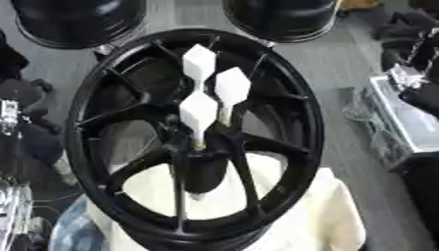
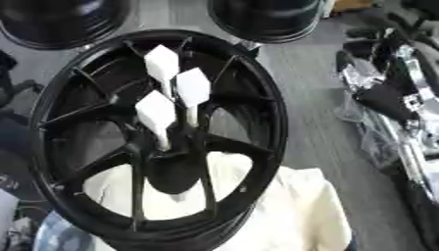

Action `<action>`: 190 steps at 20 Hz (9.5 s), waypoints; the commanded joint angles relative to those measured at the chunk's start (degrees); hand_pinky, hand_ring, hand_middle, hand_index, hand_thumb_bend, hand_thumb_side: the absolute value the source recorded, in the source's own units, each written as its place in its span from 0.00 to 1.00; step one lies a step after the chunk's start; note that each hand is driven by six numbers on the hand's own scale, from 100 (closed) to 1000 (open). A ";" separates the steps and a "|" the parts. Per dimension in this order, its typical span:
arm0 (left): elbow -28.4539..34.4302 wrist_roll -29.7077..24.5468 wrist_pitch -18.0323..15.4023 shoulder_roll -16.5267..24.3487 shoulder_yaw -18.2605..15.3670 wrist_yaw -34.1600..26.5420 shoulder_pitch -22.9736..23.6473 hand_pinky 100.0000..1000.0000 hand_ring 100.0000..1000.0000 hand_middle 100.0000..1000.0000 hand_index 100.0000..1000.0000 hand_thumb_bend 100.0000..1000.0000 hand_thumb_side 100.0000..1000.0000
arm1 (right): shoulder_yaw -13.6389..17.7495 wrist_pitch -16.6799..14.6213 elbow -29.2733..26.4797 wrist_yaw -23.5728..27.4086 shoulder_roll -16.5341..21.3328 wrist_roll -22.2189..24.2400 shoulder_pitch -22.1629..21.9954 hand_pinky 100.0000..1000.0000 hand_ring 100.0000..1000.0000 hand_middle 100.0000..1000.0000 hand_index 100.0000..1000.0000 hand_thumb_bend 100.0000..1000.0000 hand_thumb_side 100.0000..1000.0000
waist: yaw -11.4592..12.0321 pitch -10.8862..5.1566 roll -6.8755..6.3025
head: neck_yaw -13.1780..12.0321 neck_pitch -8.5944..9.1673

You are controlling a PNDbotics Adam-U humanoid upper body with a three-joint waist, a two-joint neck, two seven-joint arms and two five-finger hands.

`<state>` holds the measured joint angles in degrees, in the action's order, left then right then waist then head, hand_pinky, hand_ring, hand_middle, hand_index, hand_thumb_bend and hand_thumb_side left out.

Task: Pull the pin out of the wheel hub.

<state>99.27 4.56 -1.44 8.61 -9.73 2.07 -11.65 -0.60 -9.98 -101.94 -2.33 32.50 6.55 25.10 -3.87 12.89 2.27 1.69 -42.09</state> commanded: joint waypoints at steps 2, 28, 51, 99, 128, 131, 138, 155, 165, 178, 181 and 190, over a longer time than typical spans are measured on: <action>1.14 -0.45 -0.06 1.48 0.18 0.16 -0.41 0.72 0.79 0.67 0.80 0.30 0.81 | -4.15 -2.73 -1.24 -2.57 7.79 3.58 5.05 0.81 0.78 0.77 0.95 0.20 0.27 | 0.14 -0.97 0.31 | 0.31 0.02; 1.08 -1.98 -0.05 1.75 1.32 0.31 -0.70 0.72 0.79 0.67 0.80 0.30 0.82 | -18.83 -3.13 1.05 6.15 18.89 31.29 21.59 0.82 0.82 0.79 0.94 0.40 0.45 | 3.66 -0.66 0.85 | 1.24 0.04; 1.11 -2.20 -0.13 1.12 1.51 0.16 -0.98 0.72 0.79 0.67 0.80 0.30 0.82 | -21.63 -6.51 14.05 -0.03 6.35 36.23 27.25 0.83 0.82 0.78 0.94 0.38 0.45 | 4.83 -0.48 0.11 | 1.64 0.03; 1.06 -2.23 -0.12 0.66 1.54 0.09 -1.08 0.72 0.78 0.66 0.80 0.30 0.82 | -21.52 -12.03 27.49 -12.42 -2.63 34.78 28.39 0.82 0.81 0.76 0.83 0.36 0.39 | 5.82 -0.31 -0.03 | 2.66 -0.24; 1.05 -2.16 -0.09 0.60 1.48 0.03 -1.08 0.72 0.78 0.66 0.80 0.31 0.81 | -20.58 -11.79 27.33 -11.64 -3.25 30.43 29.49 0.80 0.77 0.69 0.32 0.00 0.00 | 5.94 -0.42 0.01 | 2.75 -0.31; 1.04 -2.12 -0.07 0.63 1.47 0.00 -1.03 0.72 0.78 0.66 0.80 0.31 0.81 | -20.37 -11.43 26.39 -10.29 -2.93 30.27 29.72 0.80 0.76 0.69 0.31 0.00 0.00 | 5.82 -0.49 0.05 | 2.68 -0.35; 0.96 -2.14 -0.03 0.78 1.47 0.02 -0.90 0.72 0.78 0.66 0.80 0.31 0.81 | -18.92 -8.94 24.51 -5.08 -1.24 30.79 31.67 0.81 0.76 0.68 0.30 0.00 0.00 | 5.41 -0.74 0.30 | 2.56 -0.35; 0.63 -1.42 0.15 1.75 0.68 0.33 0.32 0.72 0.78 0.66 0.80 0.31 0.81 | -6.36 -5.70 21.98 4.50 11.56 22.97 33.21 0.81 0.75 0.68 0.31 0.00 0.00 | 2.38 -1.72 1.63 | 0.71 -1.33; 1.02 0.61 0.20 1.53 -1.32 0.36 0.00 0.72 0.78 0.66 0.80 0.31 0.81 | 8.56 -1.92 26.92 4.11 13.22 13.49 17.77 0.80 0.75 0.67 0.32 0.00 0.00 | -1.72 -0.52 -0.14 | -0.71 0.35; 0.89 -0.28 0.16 0.78 -0.21 0.11 -0.22 0.72 0.78 0.66 0.80 0.30 0.81 | 20.83 0.19 29.66 -5.47 -8.00 -13.83 -17.03 0.81 0.79 0.76 0.85 0.28 0.45 | -0.16 -0.90 -1.06 | 1.84 -0.23; 0.86 -0.38 0.14 0.53 -0.14 0.03 -0.30 0.72 0.78 0.66 0.80 0.30 0.81 | 20.37 -0.30 28.93 -4.17 -10.80 -16.25 -17.85 0.80 0.77 0.75 0.84 0.24 0.44 | -0.20 -0.95 -1.17 | 1.89 -0.14; 0.81 -0.47 0.07 0.03 -0.04 -0.16 -0.59 0.72 0.78 0.66 0.80 0.30 0.82 | 16.57 -1.28 18.39 -0.76 -17.55 -17.54 -18.04 0.79 0.75 0.73 0.84 0.16 0.38 | -0.18 -0.74 -1.63 | 1.35 0.13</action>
<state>99.23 4.31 -1.24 8.47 -9.84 2.08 -11.61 16.54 -11.01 -80.53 -3.84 14.76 -10.75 6.60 -4.06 12.92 0.60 3.13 -42.23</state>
